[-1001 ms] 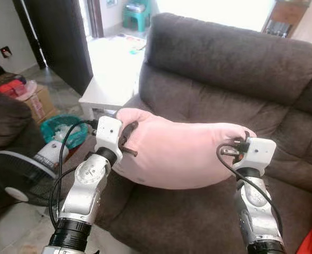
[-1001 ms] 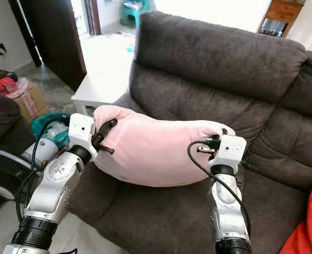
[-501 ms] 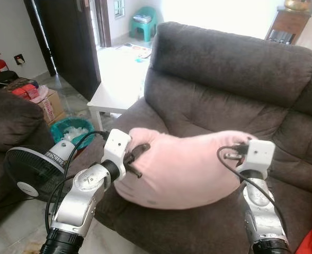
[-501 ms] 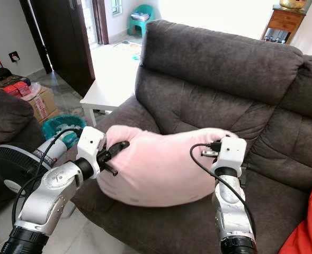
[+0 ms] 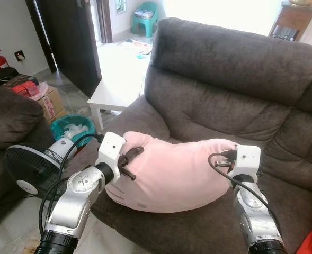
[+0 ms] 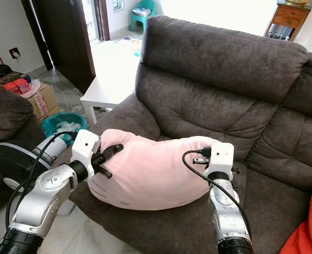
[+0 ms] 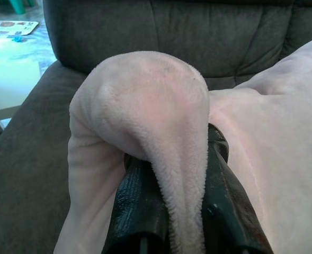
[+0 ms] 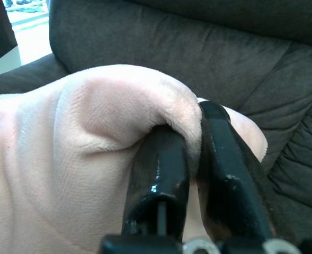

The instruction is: Move the pillow to the sofa from floor

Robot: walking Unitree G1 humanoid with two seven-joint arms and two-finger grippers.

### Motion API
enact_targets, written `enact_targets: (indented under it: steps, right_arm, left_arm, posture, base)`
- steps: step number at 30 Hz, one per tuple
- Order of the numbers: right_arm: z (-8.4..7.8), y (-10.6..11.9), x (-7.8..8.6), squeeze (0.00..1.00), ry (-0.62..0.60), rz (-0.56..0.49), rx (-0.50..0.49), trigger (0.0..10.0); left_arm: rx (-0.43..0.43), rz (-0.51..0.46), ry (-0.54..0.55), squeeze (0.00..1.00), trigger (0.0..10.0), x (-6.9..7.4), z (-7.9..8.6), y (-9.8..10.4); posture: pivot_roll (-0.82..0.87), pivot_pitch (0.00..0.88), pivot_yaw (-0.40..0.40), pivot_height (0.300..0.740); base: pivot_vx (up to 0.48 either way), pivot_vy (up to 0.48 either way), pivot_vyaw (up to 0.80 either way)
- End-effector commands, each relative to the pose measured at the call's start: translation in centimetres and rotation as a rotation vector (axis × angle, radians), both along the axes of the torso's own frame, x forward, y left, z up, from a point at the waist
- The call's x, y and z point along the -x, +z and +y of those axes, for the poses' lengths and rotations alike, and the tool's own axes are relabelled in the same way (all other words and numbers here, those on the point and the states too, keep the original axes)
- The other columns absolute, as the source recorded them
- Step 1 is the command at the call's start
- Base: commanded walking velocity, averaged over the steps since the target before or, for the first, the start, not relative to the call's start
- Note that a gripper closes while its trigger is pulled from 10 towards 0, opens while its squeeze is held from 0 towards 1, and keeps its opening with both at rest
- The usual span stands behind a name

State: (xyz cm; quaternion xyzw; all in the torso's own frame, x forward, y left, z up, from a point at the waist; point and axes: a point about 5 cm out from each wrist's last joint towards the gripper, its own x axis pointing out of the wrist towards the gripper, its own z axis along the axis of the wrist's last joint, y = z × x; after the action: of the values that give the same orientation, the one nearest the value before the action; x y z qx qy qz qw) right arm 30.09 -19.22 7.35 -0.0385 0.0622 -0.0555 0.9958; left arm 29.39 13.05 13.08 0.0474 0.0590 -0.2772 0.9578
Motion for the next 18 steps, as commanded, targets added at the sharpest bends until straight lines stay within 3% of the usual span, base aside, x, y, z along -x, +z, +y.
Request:
enact_targets:
  steps: [1, 9, 14, 16, 17, 18]
  right_arm:
    - [1.0, 1.4, -0.7, 1.0, 0.049, -0.066, -0.008, 10.0]
    - [1.1, 1.6, -0.7, 1.0, 0.057, -0.074, -0.006, 10.0]
    - [1.0, 1.7, -0.7, 1.0, 0.056, -0.08, 0.0, 10.0]
    - [1.0, 1.8, -0.8, 1.0, 0.051, -0.083, 0.009, 10.0]
    - [0.9, 1.8, -0.8, 0.65, 0.048, -0.084, 0.017, 10.0]
    - [0.9, 1.8, -0.8, 0.65, 0.048, -0.084, 0.017, 10.0]
  left_arm:
    - [0.001, -0.025, -0.019, 0.0, 10.0, 0.1, -0.5, 0.4]
    - [-0.022, -0.042, 0.093, 0.0, 10.0, -0.7, 0.7, 0.1]
    - [-0.026, -0.025, 0.231, 0.0, 10.0, -1.3, 2.2, -0.9]
    - [0.0, -0.023, 0.331, 0.0, 10.0, -1.5, 3.2, -1.4]
    - [0.019, -0.03, 0.457, 0.0, 10.0, -1.7, 4.5, -1.6]
    - [0.019, -0.03, 0.457, 0.0, 10.0, -1.7, 4.5, -1.6]
  posture:
    - [0.15, 0.01, -0.063, 0.74]
    - [0.15, 0.018, -0.067, 0.74]
    - [0.15, 0.02, -0.069, 0.74]
    - [0.15, 0.021, -0.07, 0.74]
    - [0.15, 0.021, -0.07, 0.74]
    - [0.15, 0.021, -0.07, 0.74]
  base:
    - [0.0, 0.0, 0.0]
    - [0.0, 0.0, 0.0]
    - [0.0, 0.0, 0.0]
    - [0.0, 0.0, 0.0]
    - [0.0, 0.0, 0.0]
    - [0.0, 0.0, 0.0]
